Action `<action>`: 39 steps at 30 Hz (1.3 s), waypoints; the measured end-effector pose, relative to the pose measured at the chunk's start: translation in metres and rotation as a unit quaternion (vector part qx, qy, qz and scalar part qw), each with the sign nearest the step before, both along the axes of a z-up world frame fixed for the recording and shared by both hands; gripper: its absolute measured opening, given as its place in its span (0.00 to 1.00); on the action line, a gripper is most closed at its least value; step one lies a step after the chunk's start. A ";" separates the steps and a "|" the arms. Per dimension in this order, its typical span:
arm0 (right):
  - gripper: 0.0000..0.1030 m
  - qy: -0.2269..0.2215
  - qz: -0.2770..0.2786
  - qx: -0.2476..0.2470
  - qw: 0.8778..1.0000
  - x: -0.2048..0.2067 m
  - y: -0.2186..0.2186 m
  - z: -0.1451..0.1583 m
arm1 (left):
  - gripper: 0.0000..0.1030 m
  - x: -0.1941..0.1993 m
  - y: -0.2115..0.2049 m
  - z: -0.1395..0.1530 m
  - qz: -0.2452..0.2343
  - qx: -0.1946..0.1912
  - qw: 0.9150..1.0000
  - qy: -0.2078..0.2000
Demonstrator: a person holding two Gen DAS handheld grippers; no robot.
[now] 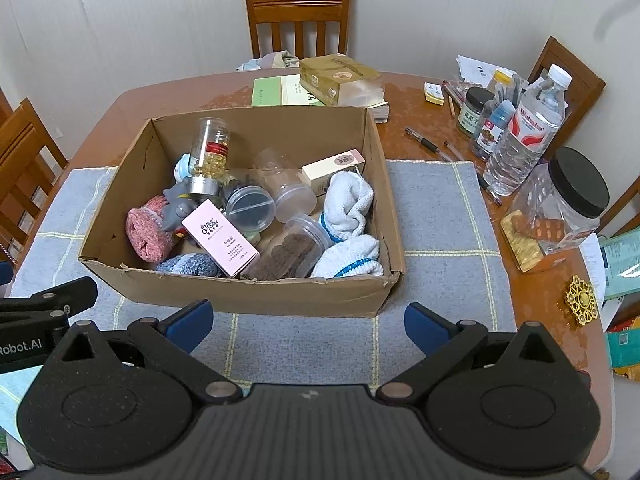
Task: Organize objects
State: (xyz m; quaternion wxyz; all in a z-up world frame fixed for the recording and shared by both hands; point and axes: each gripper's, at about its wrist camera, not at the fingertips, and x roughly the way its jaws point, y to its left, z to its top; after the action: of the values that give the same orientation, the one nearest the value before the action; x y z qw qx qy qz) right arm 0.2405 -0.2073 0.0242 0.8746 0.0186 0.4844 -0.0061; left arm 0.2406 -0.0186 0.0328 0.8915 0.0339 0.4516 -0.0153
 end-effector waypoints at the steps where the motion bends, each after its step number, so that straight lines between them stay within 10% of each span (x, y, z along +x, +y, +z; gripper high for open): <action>1: 1.00 0.000 0.000 0.000 1.000 0.000 0.000 0.000 | 0.99 0.000 0.000 0.000 0.000 0.002 1.000 0.000; 39: 1.00 -0.002 -0.002 0.003 1.000 0.001 -0.006 0.005 | 0.99 0.002 -0.006 0.006 -0.007 0.006 1.000 -0.002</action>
State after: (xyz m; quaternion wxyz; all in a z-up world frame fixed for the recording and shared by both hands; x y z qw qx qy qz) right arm 0.2417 -0.2129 0.0293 0.8755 0.0219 0.4827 -0.0060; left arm 0.2425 -0.0250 0.0388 0.8921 0.0425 0.4495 -0.0184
